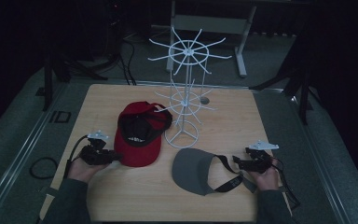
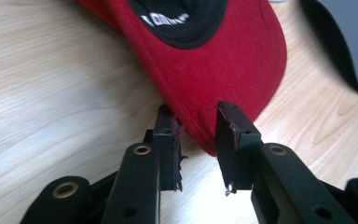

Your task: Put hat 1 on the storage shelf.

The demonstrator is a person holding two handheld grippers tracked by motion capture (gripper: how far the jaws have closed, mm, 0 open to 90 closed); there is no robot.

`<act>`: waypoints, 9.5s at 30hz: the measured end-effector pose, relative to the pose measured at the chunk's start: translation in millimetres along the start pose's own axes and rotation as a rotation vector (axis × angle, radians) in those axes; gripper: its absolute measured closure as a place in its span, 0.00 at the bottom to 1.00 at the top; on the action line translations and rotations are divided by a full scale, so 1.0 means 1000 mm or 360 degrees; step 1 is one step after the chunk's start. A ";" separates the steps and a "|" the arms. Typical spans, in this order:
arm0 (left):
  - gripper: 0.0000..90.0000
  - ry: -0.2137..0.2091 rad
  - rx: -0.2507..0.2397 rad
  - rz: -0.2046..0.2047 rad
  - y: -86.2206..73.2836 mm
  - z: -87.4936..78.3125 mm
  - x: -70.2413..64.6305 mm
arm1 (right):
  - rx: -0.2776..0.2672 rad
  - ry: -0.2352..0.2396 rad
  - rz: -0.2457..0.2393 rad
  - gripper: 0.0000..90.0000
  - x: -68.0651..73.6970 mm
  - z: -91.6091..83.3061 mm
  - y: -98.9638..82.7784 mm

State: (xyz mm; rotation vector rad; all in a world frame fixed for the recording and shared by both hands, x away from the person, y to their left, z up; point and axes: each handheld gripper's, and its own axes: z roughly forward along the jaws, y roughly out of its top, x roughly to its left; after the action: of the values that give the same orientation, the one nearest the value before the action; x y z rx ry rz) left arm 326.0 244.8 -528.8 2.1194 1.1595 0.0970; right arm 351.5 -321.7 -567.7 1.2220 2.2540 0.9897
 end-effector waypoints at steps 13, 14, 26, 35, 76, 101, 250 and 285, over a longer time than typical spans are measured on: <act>0.68 -0.0131 0.0174 0.0011 0.018 0.025 0.007 | 0.0001 0.0000 0.0000 0.29 0.000 0.000 0.000; 0.69 -0.0138 0.0207 0.0022 0.019 0.026 0.007 | 0.0000 0.0001 0.0001 0.29 0.000 0.000 0.000; 0.84 -0.0205 0.0133 0.0016 0.004 0.015 0.010 | 0.0002 0.0000 0.0002 0.29 0.000 0.000 0.000; 0.95 -0.0053 -0.0060 -0.0004 -0.005 -0.004 0.015 | 0.0002 0.0000 0.0001 0.29 0.000 0.000 0.000; 0.96 0.0097 -0.0414 -0.0050 0.014 -0.059 0.029 | 0.0002 0.0000 0.0002 0.29 0.000 0.000 0.000; 0.96 0.0168 -0.0501 -0.0050 0.034 -0.077 0.026 | 0.0002 0.0000 0.0002 0.29 0.000 0.000 0.000; 0.95 0.0111 -0.1039 -0.0112 0.100 -0.135 -0.014 | -0.0001 -0.0006 0.0004 0.29 0.000 -0.001 -0.001; 0.95 -0.0010 -0.1056 -0.0068 0.100 -0.126 -0.024 | 0.0000 -0.0005 0.0004 0.29 0.000 -0.001 -0.001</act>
State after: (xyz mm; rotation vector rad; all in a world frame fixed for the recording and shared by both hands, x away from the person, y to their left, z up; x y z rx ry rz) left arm 335.1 260.9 -367.7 1.5053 0.9905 0.3968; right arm 350.2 -322.1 -567.8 1.2256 2.2507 0.9881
